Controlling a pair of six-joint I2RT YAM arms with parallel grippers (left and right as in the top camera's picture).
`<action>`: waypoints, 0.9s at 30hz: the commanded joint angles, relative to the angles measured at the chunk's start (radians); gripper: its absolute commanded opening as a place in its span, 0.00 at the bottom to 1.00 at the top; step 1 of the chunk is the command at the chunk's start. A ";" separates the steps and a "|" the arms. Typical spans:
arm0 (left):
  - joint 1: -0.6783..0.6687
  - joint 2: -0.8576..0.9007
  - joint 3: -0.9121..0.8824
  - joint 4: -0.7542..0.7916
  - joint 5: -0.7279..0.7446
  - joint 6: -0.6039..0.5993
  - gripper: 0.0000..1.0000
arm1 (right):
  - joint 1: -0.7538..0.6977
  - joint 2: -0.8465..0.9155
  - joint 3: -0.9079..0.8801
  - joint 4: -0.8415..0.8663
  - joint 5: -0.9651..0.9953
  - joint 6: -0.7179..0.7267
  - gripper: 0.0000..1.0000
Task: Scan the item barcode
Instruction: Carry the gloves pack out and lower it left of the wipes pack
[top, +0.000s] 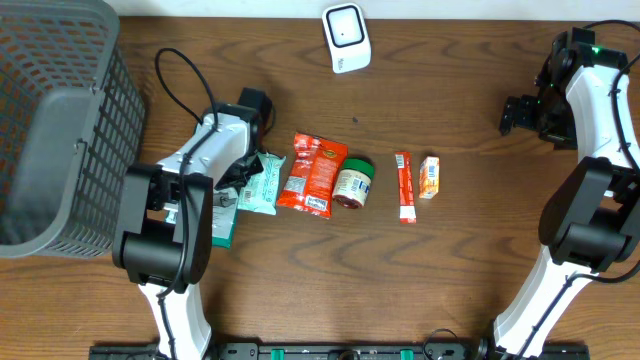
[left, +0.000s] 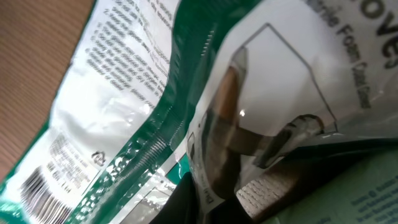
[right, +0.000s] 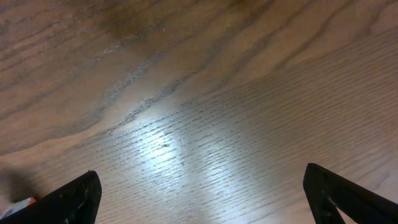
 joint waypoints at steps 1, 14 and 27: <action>-0.020 0.008 -0.029 0.002 0.007 -0.084 0.08 | -0.002 -0.026 0.016 -0.001 0.009 0.012 0.99; -0.025 0.008 -0.004 0.006 0.192 -0.086 0.08 | -0.002 -0.026 0.016 -0.001 0.009 0.012 0.99; 0.023 -0.183 0.117 -0.055 0.191 0.085 0.66 | -0.002 -0.026 0.016 -0.001 0.009 0.012 0.99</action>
